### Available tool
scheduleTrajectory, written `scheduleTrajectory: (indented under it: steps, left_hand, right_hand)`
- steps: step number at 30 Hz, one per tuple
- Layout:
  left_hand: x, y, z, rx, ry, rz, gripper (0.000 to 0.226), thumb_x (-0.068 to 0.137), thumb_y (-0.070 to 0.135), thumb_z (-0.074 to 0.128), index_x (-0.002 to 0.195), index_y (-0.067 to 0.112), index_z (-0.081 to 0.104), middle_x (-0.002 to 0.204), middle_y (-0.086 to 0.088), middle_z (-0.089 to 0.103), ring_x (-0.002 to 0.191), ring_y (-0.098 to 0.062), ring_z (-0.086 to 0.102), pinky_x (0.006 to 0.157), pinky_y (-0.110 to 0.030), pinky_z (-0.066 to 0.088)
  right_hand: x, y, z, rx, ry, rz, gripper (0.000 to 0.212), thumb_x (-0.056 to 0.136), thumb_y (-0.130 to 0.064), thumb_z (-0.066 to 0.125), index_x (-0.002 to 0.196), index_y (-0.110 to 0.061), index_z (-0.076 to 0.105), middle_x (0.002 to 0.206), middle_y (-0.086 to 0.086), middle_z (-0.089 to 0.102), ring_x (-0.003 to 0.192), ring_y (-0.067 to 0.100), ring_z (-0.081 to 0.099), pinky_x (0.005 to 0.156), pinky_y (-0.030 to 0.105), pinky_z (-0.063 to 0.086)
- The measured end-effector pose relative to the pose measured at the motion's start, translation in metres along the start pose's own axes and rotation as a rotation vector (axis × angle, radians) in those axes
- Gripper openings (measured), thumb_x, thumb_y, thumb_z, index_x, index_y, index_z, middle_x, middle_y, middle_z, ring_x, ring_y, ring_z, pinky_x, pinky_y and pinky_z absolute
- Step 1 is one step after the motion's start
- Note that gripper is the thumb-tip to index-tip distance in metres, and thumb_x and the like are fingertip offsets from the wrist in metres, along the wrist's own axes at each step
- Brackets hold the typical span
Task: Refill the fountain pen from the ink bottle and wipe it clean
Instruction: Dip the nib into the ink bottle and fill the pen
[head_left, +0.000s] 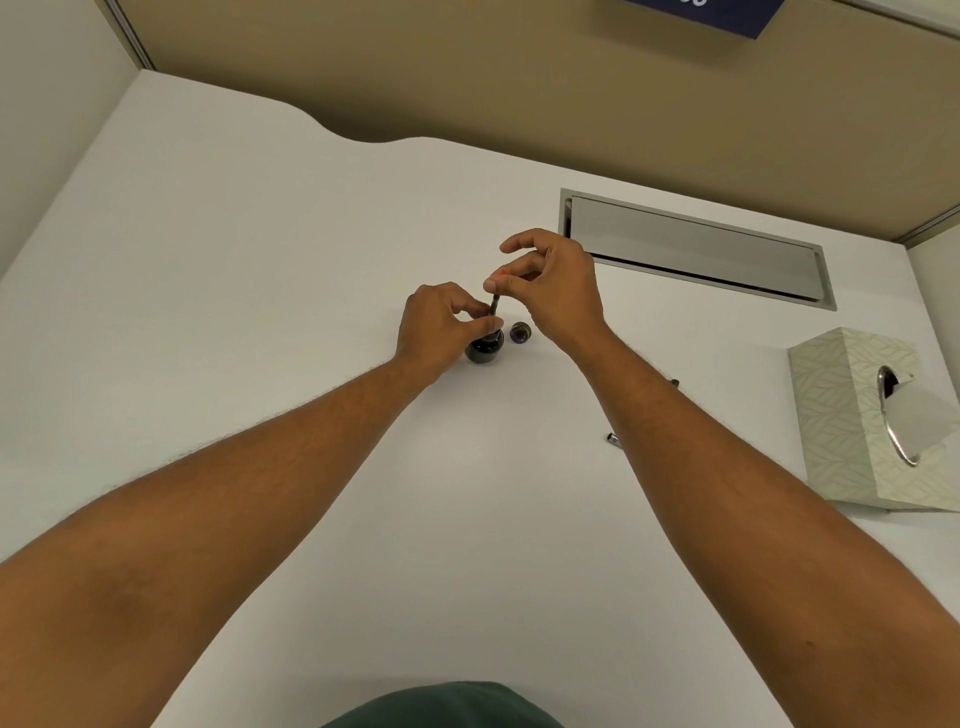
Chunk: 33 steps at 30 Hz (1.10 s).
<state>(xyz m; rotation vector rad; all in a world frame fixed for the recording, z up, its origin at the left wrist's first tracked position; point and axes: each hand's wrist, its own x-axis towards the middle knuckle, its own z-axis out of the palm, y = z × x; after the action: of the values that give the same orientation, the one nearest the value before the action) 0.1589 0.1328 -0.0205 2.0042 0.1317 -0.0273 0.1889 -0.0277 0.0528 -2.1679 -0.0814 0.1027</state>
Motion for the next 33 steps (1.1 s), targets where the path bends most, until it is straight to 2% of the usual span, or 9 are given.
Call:
scheduleTrajectory:
  steps: [4, 9, 12, 18, 23, 28, 33]
  left_hand:
    - [-0.001, 0.000, 0.000, 0.002, -0.001, -0.012, 0.023, 0.080, 0.035, 0.090, 0.095, 0.018, 0.085, 0.096, 0.009, 0.073, 0.095, -0.009, 0.063, 0.069, -0.008, 0.036]
    - [0.000, 0.002, 0.000, -0.015, -0.002, -0.010, 0.029, 0.076, 0.041, 0.092, 0.096, 0.021, 0.084, 0.100, 0.009, 0.078, 0.096, -0.009, 0.064, 0.074, -0.014, 0.041]
    - [0.000, 0.004, -0.001, -0.035, -0.005, -0.004, 0.028, 0.078, 0.038, 0.091, 0.097, 0.020, 0.084, 0.099, 0.009, 0.080, 0.097, -0.008, 0.066, 0.077, -0.011, 0.041]
    - [-0.001, 0.004, -0.001, -0.027, -0.007, 0.010, 0.018, 0.082, 0.030, 0.089, 0.096, 0.019, 0.085, 0.089, 0.009, 0.079, 0.082, 0.021, 0.061, 0.071, 0.002, 0.038]
    - [-0.004, 0.008, -0.003, -0.023, 0.003, 0.015, 0.015, 0.082, 0.029, 0.088, 0.094, 0.022, 0.083, 0.087, 0.011, 0.078, 0.084, 0.009, 0.065, 0.074, -0.006, 0.041]
    - [-0.005, 0.010, -0.004, -0.030, 0.009, 0.033, 0.017, 0.081, 0.028, 0.088, 0.096, 0.028, 0.080, 0.084, 0.018, 0.076, 0.084, 0.007, 0.068, 0.078, -0.011, 0.046]
    - [-0.007, 0.013, -0.006, -0.048, 0.026, 0.002, 0.015, 0.080, 0.030, 0.089, 0.091, 0.026, 0.080, 0.083, 0.018, 0.075, 0.076, 0.012, 0.067, 0.072, -0.004, 0.044]
  right_hand:
    - [-0.001, 0.001, 0.000, 0.004, 0.006, 0.001, 0.036, 0.082, -0.019, 0.090, 0.114, -0.016, 0.073, 0.082, -0.005, 0.082, 0.083, 0.005, 0.079, 0.092, 0.032, 0.062]
    - [-0.001, 0.000, 0.000, 0.016, 0.000, 0.007, 0.036, 0.082, -0.016, 0.090, 0.113, -0.017, 0.073, 0.083, -0.004, 0.082, 0.081, 0.007, 0.079, 0.090, 0.038, 0.064]
    - [-0.002, 0.000, 0.000, 0.015, 0.000, -0.003, 0.035, 0.082, -0.016, 0.089, 0.114, -0.016, 0.073, 0.082, -0.004, 0.082, 0.080, 0.007, 0.079, 0.089, 0.039, 0.065]
    - [-0.003, -0.001, 0.001, 0.041, -0.010, -0.010, 0.036, 0.081, -0.013, 0.089, 0.113, -0.016, 0.073, 0.083, -0.003, 0.082, 0.080, 0.008, 0.079, 0.088, 0.038, 0.065]
    - [-0.006, 0.000, 0.000, 0.076, -0.019, 0.012, 0.044, 0.079, -0.014, 0.091, 0.119, -0.016, 0.074, 0.087, -0.002, 0.082, 0.081, 0.010, 0.080, 0.090, 0.038, 0.065]
    - [-0.012, 0.003, -0.003, 0.158, -0.008, 0.028, 0.045, 0.079, -0.020, 0.093, 0.120, -0.016, 0.074, 0.094, -0.001, 0.083, 0.086, 0.012, 0.081, 0.092, 0.041, 0.064]
    - [-0.026, 0.015, -0.004, 0.232, 0.047, 0.087, 0.036, 0.086, -0.024, 0.087, 0.118, -0.016, 0.075, 0.098, 0.001, 0.083, 0.092, 0.018, 0.080, 0.089, 0.047, 0.065]
